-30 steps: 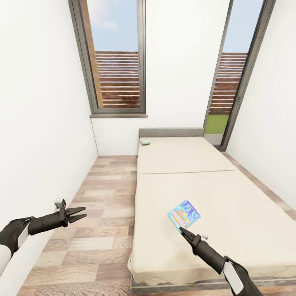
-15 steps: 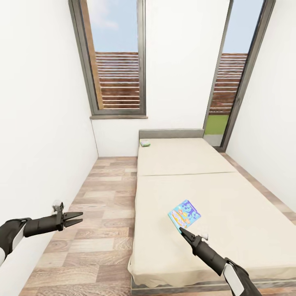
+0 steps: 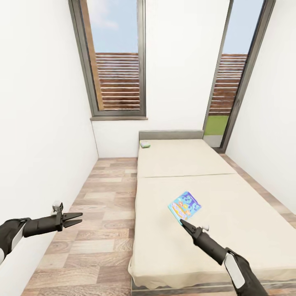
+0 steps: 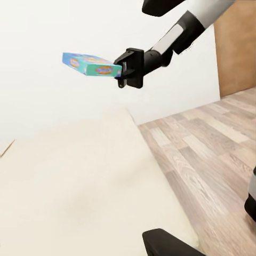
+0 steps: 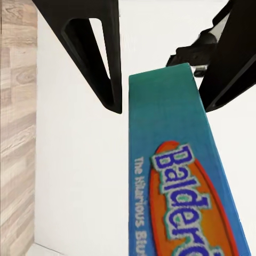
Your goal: Put all the toys in the child's room - the three board games (two on the bed and one on the table), the two jigsaw puzzles on the table, and the tennis ball on the table - inside the toy box on the table in the child's room.
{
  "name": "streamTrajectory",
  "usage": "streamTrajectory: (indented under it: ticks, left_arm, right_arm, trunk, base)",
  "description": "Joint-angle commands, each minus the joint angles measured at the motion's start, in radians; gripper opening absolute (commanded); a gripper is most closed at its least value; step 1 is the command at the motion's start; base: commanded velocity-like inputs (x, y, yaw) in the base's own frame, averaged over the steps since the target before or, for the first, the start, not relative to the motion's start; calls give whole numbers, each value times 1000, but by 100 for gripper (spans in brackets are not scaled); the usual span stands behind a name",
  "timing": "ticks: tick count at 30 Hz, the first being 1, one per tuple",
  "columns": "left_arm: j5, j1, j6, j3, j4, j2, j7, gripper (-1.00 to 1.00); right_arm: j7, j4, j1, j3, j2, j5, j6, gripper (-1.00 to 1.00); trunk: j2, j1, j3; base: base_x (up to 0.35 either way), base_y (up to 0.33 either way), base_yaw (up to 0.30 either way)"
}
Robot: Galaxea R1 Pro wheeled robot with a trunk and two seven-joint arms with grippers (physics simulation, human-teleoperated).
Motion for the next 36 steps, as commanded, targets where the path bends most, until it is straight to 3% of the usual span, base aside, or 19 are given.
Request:
streamTrajectory:
  ticks: [1,6,9,14,22,36]
  left_arm:
    - [-2,0,11,1,0,-1,-4,100]
    - [-2,0,12,1,0,-3,-4,100]
    - [-2,0,13,1,0,-2,-4,100]
    - [-4,0,14,1,0,3,-4,100]
    - [-6,-1,12,1,-5,39,-4,100]
    - [-6,-1,12,2,-6,41,-4,100]
  right_arm:
    - [-12,-43,-1,9,-1,5,34,-100]
    - [-169,-146,-2,27,-6,42,137,-100]
    - [-207,-161,-2,16,-14,42,153,-100]
    - [-223,-169,-2,7,-19,42,162,-100]
    - [-189,-170,-1,-9,-20,42,162,-100]
    - [-176,-169,-1,-14,-22,43,163,-100]
  trunk:
    - [7,-4,2]
    - [42,-23,18]
    - [63,-35,27]
    - [98,-54,43]
    - [154,-84,68]
    - [252,-138,112]
  base:
    - [0,0,0]
    - [0,0,0]
    - [0,0,0]
    - [0,0,0]
    - [0,0,0]
    - [0,0,-163]
